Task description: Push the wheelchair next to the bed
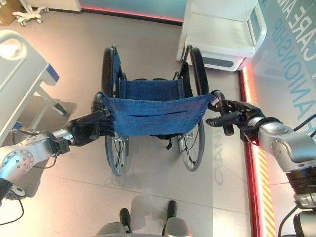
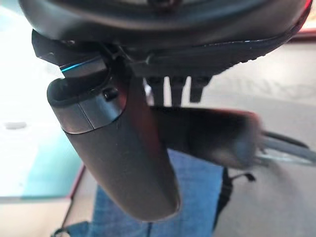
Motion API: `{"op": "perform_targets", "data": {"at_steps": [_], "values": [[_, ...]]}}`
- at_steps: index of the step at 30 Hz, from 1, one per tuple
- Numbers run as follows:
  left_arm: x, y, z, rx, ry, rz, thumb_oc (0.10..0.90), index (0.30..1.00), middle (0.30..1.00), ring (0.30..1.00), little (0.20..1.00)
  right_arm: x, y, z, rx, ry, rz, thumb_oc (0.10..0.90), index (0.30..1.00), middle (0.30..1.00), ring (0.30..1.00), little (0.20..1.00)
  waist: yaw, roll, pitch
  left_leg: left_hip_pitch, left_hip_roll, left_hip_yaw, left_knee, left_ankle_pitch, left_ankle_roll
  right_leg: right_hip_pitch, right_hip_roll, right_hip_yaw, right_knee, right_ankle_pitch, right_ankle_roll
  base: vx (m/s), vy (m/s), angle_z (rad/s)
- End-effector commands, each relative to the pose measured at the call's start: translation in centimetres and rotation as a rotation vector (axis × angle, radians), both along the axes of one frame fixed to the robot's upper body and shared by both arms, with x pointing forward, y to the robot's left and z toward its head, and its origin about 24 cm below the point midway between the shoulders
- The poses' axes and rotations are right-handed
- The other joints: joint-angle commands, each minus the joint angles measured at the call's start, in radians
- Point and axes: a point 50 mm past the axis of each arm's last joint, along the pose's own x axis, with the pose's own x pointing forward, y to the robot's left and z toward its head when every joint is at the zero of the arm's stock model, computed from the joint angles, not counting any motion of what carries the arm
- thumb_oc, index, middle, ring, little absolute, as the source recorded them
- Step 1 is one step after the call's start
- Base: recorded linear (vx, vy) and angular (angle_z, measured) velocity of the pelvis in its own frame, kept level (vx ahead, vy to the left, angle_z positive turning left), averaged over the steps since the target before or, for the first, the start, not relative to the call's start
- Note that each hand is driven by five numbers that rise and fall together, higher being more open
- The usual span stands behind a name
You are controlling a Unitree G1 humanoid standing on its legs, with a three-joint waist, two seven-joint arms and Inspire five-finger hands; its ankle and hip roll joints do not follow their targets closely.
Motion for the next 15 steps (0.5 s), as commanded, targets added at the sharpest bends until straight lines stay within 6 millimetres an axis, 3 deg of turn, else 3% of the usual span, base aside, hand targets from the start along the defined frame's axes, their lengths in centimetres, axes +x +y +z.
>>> {"op": "perform_targets", "data": {"at_steps": [1, 15], "values": [[2.53, -2.42, 7.96, -0.149, -0.312, -0.117, 0.400, 0.300, 0.300, 0.300, 0.300, 0.66, -0.83, 6.04, -0.175, -0.183, -0.005, 0.400, 0.300, 0.300, 0.300, 0.300, -0.008, 0.024, -0.064, -0.045, 0.031, -0.006, 0.029, 0.026, -0.038, 0.014, 0.014, -0.019, 0.101, -0.087, 0.000, 0.00, 0.000, 0.00], [2.64, -2.05, 7.40, -0.156, -0.298, -0.123, 0.400, 0.300, 0.300, 0.300, 0.300, 1.10, -1.27, 5.30, -0.211, -0.091, 0.026, 0.400, 0.300, 0.300, 0.300, 0.300, 0.006, 0.021, -0.070, -0.046, 0.032, -0.017, 0.030, 0.026, -0.040, 0.015, 0.016, -0.036, 0.107, -0.092, -0.005, 0.00, 0.000, 0.00]]}}
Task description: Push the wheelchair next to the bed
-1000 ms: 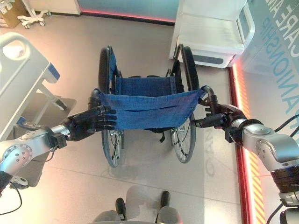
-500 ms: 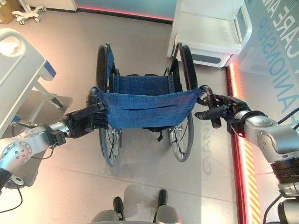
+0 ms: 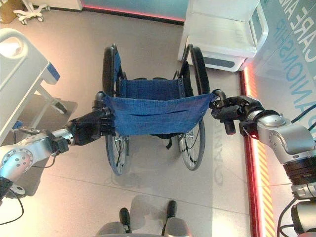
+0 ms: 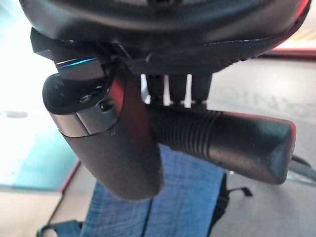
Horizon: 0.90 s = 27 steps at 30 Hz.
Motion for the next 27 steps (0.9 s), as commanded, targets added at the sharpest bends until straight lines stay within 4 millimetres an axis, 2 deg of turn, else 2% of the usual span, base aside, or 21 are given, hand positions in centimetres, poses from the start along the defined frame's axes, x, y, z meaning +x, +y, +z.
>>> {"op": "perform_targets", "data": {"at_steps": [1, 8, 19, 22, 25, 26, 27], "values": [[2.5, -2.0, 7.3, -0.118, -0.304, -0.090, 0.400, 0.300, 0.300, 0.300, 0.300, 0.3, -1.2, 4.9, -0.107, -0.108, 0.019, 0.400, 0.300, 0.300, 0.300, 0.300, 0.002, 0.022, -0.071, -0.044, 0.032, -0.012, 0.030, 0.027, -0.040, 0.016, 0.016, -0.029, 0.106, -0.092, -0.005, 0.00, 0.000, 0.00], [2.2, -2.2, 7.0, -0.114, -0.300, -0.094, 0.400, 0.300, 0.300, 0.300, 0.300, 0.2, -1.4, 3.7, -0.119, -0.063, 0.040, 0.400, 0.300, 0.300, 0.300, 0.300, 0.005, 0.022, -0.068, -0.044, 0.035, -0.015, 0.031, 0.028, -0.043, 0.017, 0.016, -0.033, 0.104, -0.092, -0.006, 0.00, 0.000, 0.00], [2.0, -1.7, 7.2, -0.128, -0.309, -0.065, 0.400, 0.300, 0.300, 0.300, 0.300, 0.1, -1.0, 4.6, -0.119, -0.116, 0.062, 0.400, 0.300, 0.300, 0.300, 0.300, 0.002, 0.019, -0.067, -0.049, 0.046, -0.018, 0.062, 0.019, -0.049, 0.011, 0.030, -0.035, 0.110, -0.099, -0.016, 0.00, -0.074, 0.01], [2.0, -1.4, 7.1, -0.146, -0.304, -0.035, 0.400, 0.300, 0.300, 0.300, 0.300, 0.2, -0.7, 5.0, -0.119, -0.130, 0.086, 0.400, 0.300, 0.300, 0.300, 0.300, 0.006, 0.013, -0.071, -0.062, 0.061, -0.026, 0.128, 0.001, -0.058, 0.008, 0.039, -0.044, 0.134, -0.115, -0.032, 0.07, -0.151, 0.02], [2.0, -0.8, 6.8, -0.174, -0.299, 0.017, 0.400, 0.300, 0.300, 0.300, 0.300, 0.6, -0.3, 5.6, -0.133, -0.116, 0.121, 0.400, 0.300, 0.300, 0.300, 0.300, 0.013, -0.004, -0.066, -0.097, 0.098, -0.029, 0.281, -0.031, -0.069, 0.002, 0.039, -0.060, 0.169, -0.127, -0.060, 0.09, -0.168, 0.01], [1.9, -0.5, 6.7, -0.180, -0.299, 0.031, 0.400, 0.300, 0.300, 0.300, 0.300, 0.7, -0.2, 5.6, -0.139, -0.112, 0.132, 0.400, 0.300, 0.300, 0.300, 0.300, 0.016, -0.008, -0.061, -0.107, 0.114, -0.030, 0.346, -0.032, -0.072, 0.004, 0.040, -0.064, 0.179, -0.134, -0.069, 0.10, -0.158, -0.08], [1.9, -0.4, 6.7, -0.184, -0.302, 0.040, 0.400, 0.300, 0.300, 0.300, 0.300, 0.7, -0.1, 5.7, -0.142, -0.112, 0.139, 0.400, 0.300, 0.300, 0.300, 0.300, 0.016, -0.010, -0.064, -0.116, 0.118, -0.031, 0.360, -0.028, -0.072, -0.001, 0.041, -0.065, 0.180, -0.132, -0.073, 0.12, -0.188, -0.21]]}}
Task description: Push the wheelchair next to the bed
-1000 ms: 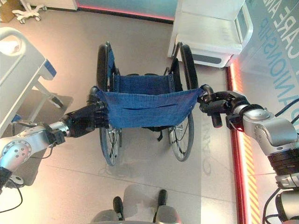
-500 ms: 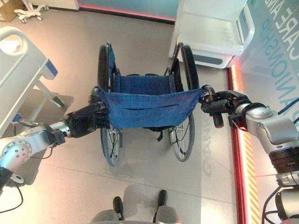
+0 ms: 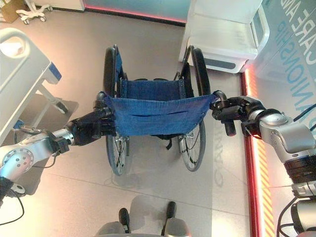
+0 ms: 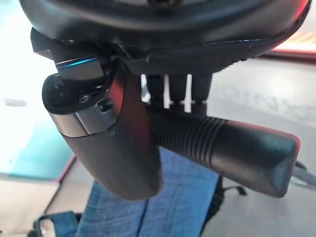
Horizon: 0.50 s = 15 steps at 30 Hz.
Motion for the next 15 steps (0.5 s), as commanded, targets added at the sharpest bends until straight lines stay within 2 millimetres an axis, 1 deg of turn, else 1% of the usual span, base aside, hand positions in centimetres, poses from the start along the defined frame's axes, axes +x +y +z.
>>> {"op": "perform_targets", "data": {"at_steps": [1, 2, 3, 4, 5, 6, 7, 8, 10, 11, 12, 13, 14, 15], "values": [[1.7, -0.2, 6.6, -0.190, -0.311, 0.030, 0.400, 0.300, 0.300, 0.300, 0.300, 0.2, 0.1, 5.7, -0.119, -0.156, 0.120, 0.400, 0.300, 0.300, 0.300, 0.300, 0.015, -0.001, -0.066, -0.130, 0.111, -0.060, 0.406, 0.037, -0.056, -0.005, 0.041, -0.033, 0.175, -0.127, -0.072, 0.14, -0.201, -0.23], [1.6, 0.1, 6.5, -0.192, -0.312, 0.045, 0.400, 0.300, 0.300, 0.300, 0.300, 0.3, 0.3, 5.8, -0.122, -0.160, 0.132, 0.400, 0.300, 0.300, 0.300, 0.300, 0.020, -0.003, -0.060, -0.170, 0.115, -0.078, 0.486, 0.059, -0.056, -0.001, 0.051, -0.030, 0.184, -0.131, -0.085, 0.20, -0.242, -0.40], [1.5, 0.3, 6.5, -0.195, -0.312, 0.060, 0.400, 0.300, 0.300, 0.300, 0.300, 0.4, 0.5, 5.8, -0.126, -0.167, 0.145, 0.400, 0.300, 0.300, 0.300, 0.300, 0.026, -0.007, -0.052, -0.207, 0.116, -0.080, 0.570, 0.064, -0.049, 0.009, 0.062, -0.025, 0.192, -0.139, -0.098, 0.17, -0.150, -0.34], [1.4, 0.4, 6.4, -0.197, -0.310, 0.064, 0.400, 0.300, 0.300, 0.300, 0.300, 0.4, 0.6, 5.7, -0.127, -0.169, 0.149, 0.400, 0.300, 0.300, 0.300, 0.300, 0.031, -0.007, -0.047, -0.229, 0.112, -0.087, 0.597, 0.075, -0.048, 0.017, 0.069, -0.017, 0.193, -0.143, -0.103, 0.20, -0.094, -0.39], [1.2, 0.7, 6.3, -0.196, -0.310, 0.072, 0.400, 0.300, 0.300, 0.300, 0.300, 0.3, 0.7, 5.8, -0.127, -0.172, 0.157, 0.400, 0.300, 0.300, 0.300, 0.300, 0.040, -0.005, -0.040, -0.260, 0.088, -0.104, 0.598, 0.081, -0.042, 0.030, 0.080, -0.001, 0.198, -0.149, -0.103, 0.26, -0.008, -0.11], [0.9, 1.1, 6.1, -0.190, -0.310, 0.087, 0.400, 0.300, 0.300, 0.300, 0.300, 0.3, 0.7, 5.9, -0.133, -0.173, 0.170, 0.400, 0.300, 0.300, 0.300, 0.300, 0.057, 0.002, -0.034, -0.293, 0.045, -0.118, 0.557, 0.100, -0.036, 0.050, 0.094, 0.021, 0.200, -0.156, -0.099, 0.27, 0.028, -0.02], [0.8, 1.3, 6.0, -0.187, -0.308, 0.091, 0.400, 0.300, 0.300, 0.300, 0.300, 0.2, 0.8, 6.0, -0.135, -0.172, 0.173, 0.400, 0.300, 0.300, 0.300, 0.300, 0.064, 0.009, -0.033, -0.303, 0.036, -0.120, 0.521, 0.118, -0.039, 0.058, 0.104, 0.028, 0.201, -0.159, -0.096, 0.35, 0.062, 0.02], [0.5, 1.7, 5.9, -0.183, -0.307, 0.102, 0.400, 0.300, 0.300, 0.300, 0.300, 0.2, 1.0, 6.0, -0.144, -0.170, 0.184, 0.400, 0.300, 0.300, 0.300, 0.300, 0.079, 0.019, -0.031, -0.317, 0.026, -0.116, 0.449, 0.149, -0.042, 0.079, 0.122, 0.042, 0.198, -0.166, -0.093, 0.36, 0.088, -0.10], [0.0, 2.2, 5.6, -0.176, -0.303, 0.110, 0.400, 0.300, 0.300, 0.300, 0.300, 0.2, 1.3, 5.6, -0.144, -0.165, 0.190, 0.400, 0.300, 0.300, 0.300, 0.300, 0.103, 0.043, -0.034, -0.313, 0.037, -0.102, 0.231, 0.227, -0.061, 0.128, 0.149, 0.050, 0.183, -0.178, -0.083, 0.53, 0.171, -0.09], [-0.3, 2.4, 5.4, -0.173, -0.303, 0.116, 0.400, 0.300, 0.300, 0.300, 0.300, 0.1, 1.5, 5.2, -0.149, -0.170, 0.190, 0.400, 0.300, 0.300, 0.300, 0.300, 0.119, 0.055, -0.038, -0.318, 0.033, -0.124, 0.123, 0.282, -0.072, 0.165, 0.159, 0.059, 0.171, -0.188, -0.079, 0.57, 0.215, -0.08], [-0.6, 2.5, 5.4, -0.167, -0.306, 0.121, 0.400, 0.300, 0.300, 0.300, 0.300, 0.0, 1.7, 5.0, -0.149, -0.171, 0.190, 0.400, 0.300, 0.300, 0.300, 0.300, 0.134, 0.058, -0.039, -0.319, 0.027, -0.147, 0.079, 0.310, -0.078, 0.192, 0.162, 0.070, 0.168, -0.200, -0.077, 0.51, 0.199, -0.31], [-0.9, 2.5, 5.4, -0.163, -0.310, 0.128, 0.400, 0.300, 0.300, 0.300, 0.300, -0.1, 1.8, 5.0, -0.149, -0.174, 0.191, 0.400, 0.300, 0.300, 0.300, 0.300, 0.144, 0.058, -0.041, -0.321, 0.023, -0.165, 0.066, 0.320, -0.079, 0.210, 0.163, 0.080, 0.168, -0.211, -0.075, 0.40, 0.160, -0.55], [-1.1, 2.7, 5.5, -0.159, -0.317, 0.137, 0.400, 0.300, 0.300, 0.300, 0.300, -0.2, 2.1, 5.2, -0.151, -0.179, 0.196, 0.400, 0.300, 0.300, 0.300, 0.300, 0.155, 0.058, -0.044, -0.323, 0.012, -0.178, 0.057, 0.318, -0.078, 0.225, 0.165, 0.090, 0.172, -0.226, -0.074, 0.36, 0.161, -0.60], [-1.4, 3.0, 5.7, -0.157, -0.324, 0.151, 0.400, 0.300, 0.300, 0.300, 0.300, -0.3, 2.4, 5.4, -0.152, -0.184, 0.208, 0.400, 0.300, 0.300, 0.300, 0.300, 0.168, 0.058, -0.053, -0.317, 0.009, -0.184, 0.039, 0.295, -0.069, 0.235, 0.166, 0.092, 0.179, -0.244, -0.070, 0.35, 0.180, -0.72]]}}
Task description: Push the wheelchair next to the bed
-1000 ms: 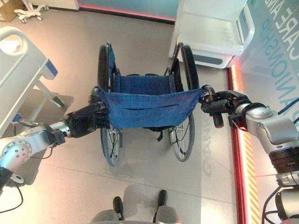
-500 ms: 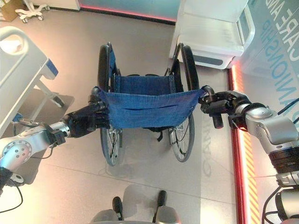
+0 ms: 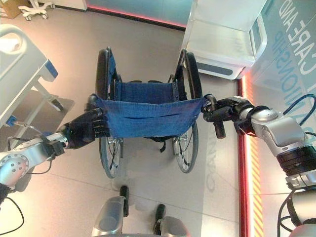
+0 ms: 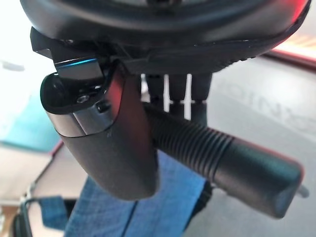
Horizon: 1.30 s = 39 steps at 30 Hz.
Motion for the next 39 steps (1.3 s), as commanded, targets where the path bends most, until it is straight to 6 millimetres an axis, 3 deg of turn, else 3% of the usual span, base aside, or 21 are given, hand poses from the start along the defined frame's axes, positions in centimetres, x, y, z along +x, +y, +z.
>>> {"op": "perform_targets", "data": {"at_steps": [1, 4, 5, 6, 7, 9, 11, 13, 17, 19, 23, 26, 28, 30, 31, 32, 33, 34, 35, 37, 39], "values": [[0.5, 3.2, 7.1, -0.104, -0.357, 0.180, 0.400, 0.300, 0.300, 0.300, 0.300, -0.3, 2.6, 5.6, -0.094, -0.215, 0.169, 0.400, 0.300, 0.300, 0.300, 0.300, 0.029, 0.012, -0.162, -0.028, -0.031, -0.003, -0.037, 0.251, 0.033, 0.106, 0.091, -0.068, 0.138, -0.132, 0.022, 0.33, 0.186, -0.60], [0.4, 3.7, 7.6, -0.095, -0.374, 0.196, 0.400, 0.300, 0.300, 0.300, 0.300, -0.5, 2.7, 6.1, -0.095, -0.211, 0.179, 0.400, 0.300, 0.300, 0.300, 0.300, 0.041, -0.003, -0.179, -0.028, -0.060, 0.019, 0.016, 0.162, 0.069, 0.123, 0.081, -0.076, 0.176, -0.175, 0.036, 0.34, 0.202, -0.85], [0.2, 4.2, 8.6, -0.093, -0.404, 0.222, 0.400, 0.300, 0.300, 0.300, 0.300, -0.9, 2.3, 6.8, -0.076, -0.222, 0.182, 0.400, 0.300, 0.300, 0.300, 0.300, 0.059, -0.027, -0.199, -0.039, -0.099, 0.028, 0.056, 0.094, 0.105, 0.130, 0.078, -0.090, 0.254, -0.205, 0.052, 0.53, 0.319, -0.16], [0.2, 4.6, 9.7, -0.094, -0.444, 0.239, 0.400, 0.300, 0.300, 0.300, 0.300, -1.2, 2.1, 7.4, -0.061, -0.243, 0.171, 0.400, 0.300, 0.300, 0.300, 0.300, 0.069, -0.046, -0.211, -0.040, -0.132, 0.032, 0.073, 0.064, 0.131, 0.105, 0.072, -0.110, 0.366, -0.166, 0.079, 0.48, 0.293, -0.18], [0.1, 4.7, 9.8, -0.093, -0.447, 0.240, 0.400, 0.300, 0.300, 0.300, 0.300, -1.2, 2.1, 7.4, -0.061, -0.246, 0.172, 0.400, 0.300, 0.300, 0.300, 0.300, 0.071, -0.045, -0.215, -0.044, -0.131, 0.031, 0.074, 0.064, 0.133, 0.100, 0.075, -0.110, 0.376, -0.157, 0.080, 0.34, 0.222, -0.24], [-0.1, 5.2, 10.9, -0.083, -0.488, 0.255, 0.400, 0.300, 0.300, 0.300, 0.300, -1.4, 1.7, 7.9, -0.044, -0.266, 0.165, 0.400, 0.300, 0.300, 0.300, 0.300, 0.081, -0.071, -0.225, -0.035, -0.180, 0.026, 0.086, 0.032, 0.173, 0.043, 0.059, -0.111, 0.563, -0.034, 0.140, 0.27, 0.188, -0.03], [-0.3, 5.5, 11.5, -0.079, -0.515, 0.266, 0.400, 0.300, 0.300, 0.300, 0.300, -1.2, 1.8, 8.1, -0.044, -0.280, 0.167, 0.400, 0.300, 0.300, 0.300, 0.300, 0.085, -0.076, -0.227, -0.013, -0.209, 0.008, 0.088, 0.010, 0.198, -0.050, 0.044, -0.097, 0.686, 0.059, 0.177, 0.30, 0.183, 0.18], [-0.8, 5.8, 11.7, -0.071, -0.530, 0.269, 0.400, 0.300, 0.300, 0.300, 0.300, -1.1, 1.8, 8.5, -0.067, -0.296, 0.166, 0.400, 0.300, 0.300, 0.300, 0.300, 0.087, -0.075, -0.220, -0.010, -0.224, 0.003, 0.100, 0.000, 0.203, -0.090, 0.015, -0.109, 0.644, 0.040, 0.164, 0.26, 0.095, 0.23], [-1.4, 5.5, 13.0, -0.075, -0.593, 0.224, 0.400, 0.300, 0.300, 0.300, 0.300, -1.4, 1.7, 11.2, -0.114, -0.383, 0.140, 0.400, 0.300, 0.300, 0.300, 0.300, 0.088, -0.073, -0.171, -0.053, -0.215, -0.012, 0.212, -0.025, 0.157, -0.119, -0.020, -0.144, 0.285, -0.062, 0.065, 0.18, -0.129, 0.02], [-1.5, 5.0, 13.6, -0.088, -0.656, 0.217, 0.400, 0.300, 0.300, 0.300, 0.300, -1.2, 2.1, 12.8, -0.124, -0.453, 0.132, 0.400, 0.300, 0.300, 0.300, 0.300, 0.076, -0.068, -0.131, -0.045, -0.211, -0.037, 0.275, -0.056, 0.145, -0.151, -0.051, -0.137, 0.186, -0.008, 0.070, 0.18, -0.205, -0.29], [-2.0, 4.0, 13.8, -0.046, -0.727, 0.166, 0.400, 0.300, 0.300, 0.300, 0.300, -1.2, 2.9, 13.4, -0.085, -0.517, 0.104, 0.400, 0.300, 0.300, 0.300, 0.300, 0.033, -0.088, -0.086, 0.066, -0.195, -0.107, 0.308, -0.228, 0.156, -0.319, -0.190, -0.074, 0.086, 0.214, 0.173, 0.47, -0.307, 0.72], [-2.3, 3.3, 13.4, -0.010, -0.732, 0.142, 0.400, 0.300, 0.300, 0.300, 0.300, -1.7, 3.5, 12.9, -0.080, -0.488, 0.109, 0.400, 0.300, 0.300, 0.300, 0.300, 0.031, -0.099, -0.095, 0.114, -0.166, -0.139, 0.372, -0.305, 0.160, -0.344, -0.206, -0.080, 0.098, 0.226, 0.185, 0.68, -0.287, 0.66], [-2.6, 3.2, 13.2, -0.013, -0.727, 0.138, 0.400, 0.300, 0.300, 0.300, 0.300, -1.8, 3.7, 12.7, -0.076, -0.473, 0.112, 0.400, 0.300, 0.300, 0.300, 0.300, 0.031, -0.103, -0.112, 0.114, -0.151, -0.141, 0.428, -0.315, 0.163, -0.338, -0.188, -0.083, 0.127, 0.192, 0.185, 0.63, -0.194, 0.59], [-3.0, 3.0, 12.3, -0.031, -0.702, 0.140, 0.400, 0.300, 0.300, 0.300, 0.300, -1.8, 3.7, 12.3, -0.073, -0.439, 0.123, 0.400, 0.300, 0.300, 0.300, 0.300, 0.024, -0.107, -0.149, 0.137, -0.133, -0.151, 0.480, -0.289, 0.152, -0.335, -0.148, -0.084, 0.170, 0.160, 0.165, 0.64, -0.146, 0.83], [-3.2, 2.9, 12.0, -0.039, -0.691, 0.142, 0.400, 0.300, 0.300, 0.300, 0.300, -1.8, 3.7, 12.1, -0.079, -0.422, 0.131, 0.400, 0.300, 0.300, 0.300, 0.300, 0.019, -0.108, -0.165, 0.146, -0.121, -0.152, 0.523, -0.254, 0.139, -0.332, -0.129, -0.089, 0.182, 0.144, 0.145, 0.54, -0.125, 1.06], [-3.3, 2.8, 11.7, -0.053, -0.676, 0.150, 0.400, 0.300, 0.300, 0.300, 0.300, -1.9, 3.8, 12.0, -0.104, -0.395, 0.151, 0.400, 0.300, 0.300, 0.300, 0.300, 0.015, -0.110, -0.190, 0.149, -0.103, -0.141, 0.609, -0.164, 0.114, -0.317, -0.104, -0.110, 0.179, 0.121, 0.108, 0.46, -0.116, 0.90], [-3.3, 2.8, 11.6, -0.054, -0.675, 0.151, 0.400, 0.300, 0.300, 0.300, 0.300, -1.8, 3.8, 12.0, -0.106, -0.394, 0.153, 0.400, 0.300, 0.300, 0.300, 0.300, 0.012, -0.107, -0.192, 0.146, -0.100, -0.145, 0.613, -0.165, 0.111, -0.317, -0.101, -0.113, 0.179, 0.120, 0.106, 0.54, -0.146, 0.46], [-3.5, 2.8, 11.2, -0.072, -0.668, 0.156, 0.400, 0.300, 0.300, 0.300, 0.300, -1.8, 3.9, 11.9, -0.135, -0.386, 0.168, 0.400, 0.300, 0.300, 0.300, 0.300, 0.009, -0.106, -0.211, 0.132, -0.103, -0.151, 0.723, -0.083, 0.096, -0.302, -0.074, -0.129, 0.179, 0.089, 0.065, 0.34, -0.104, 0.11], [-3.5, 2.8, 11.1, -0.077, -0.667, 0.156, 0.400, 0.300, 0.300, 0.300, 0.300, -1.8, 4.0, 11.9, -0.141, -0.387, 0.173, 0.400, 0.300, 0.300, 0.300, 0.300, 0.007, -0.104, -0.214, 0.123, -0.105, -0.156, 0.744, -0.070, 0.094, -0.301, -0.068, -0.131, 0.181, 0.082, 0.058, 0.47, -0.150, 0.06], [-3.5, 2.5, 10.7, -0.088, -0.649, 0.125, 0.400, 0.300, 0.300, 0.300, 0.300, -1.8, 4.2, 12.3, -0.144, -0.398, 0.175, 0.400, 0.300, 0.300, 0.300, 0.300, 0.021, -0.108, -0.214, 0.017, -0.166, -0.167, 0.903, -0.027, 0.085, -0.273, -0.032, -0.148, 0.191, 0.043, 0.012, 0.48, -0.190, 0.00], [-3.3, 2.1, 10.3, -0.074, -0.642, 0.109, 0.400, 0.300, 0.300, 0.300, 0.300, -1.7, 4.6, 12.6, -0.152, -0.405, 0.184, 0.400, 0.300, 0.300, 0.300, 0.300, 0.035, -0.108, -0.196, -0.029, -0.194, -0.167, 0.831, -0.055, 0.100, -0.248, -0.003, -0.147, 0.190, 0.038, 0.012, 0.48, -0.122, 0.34]]}}
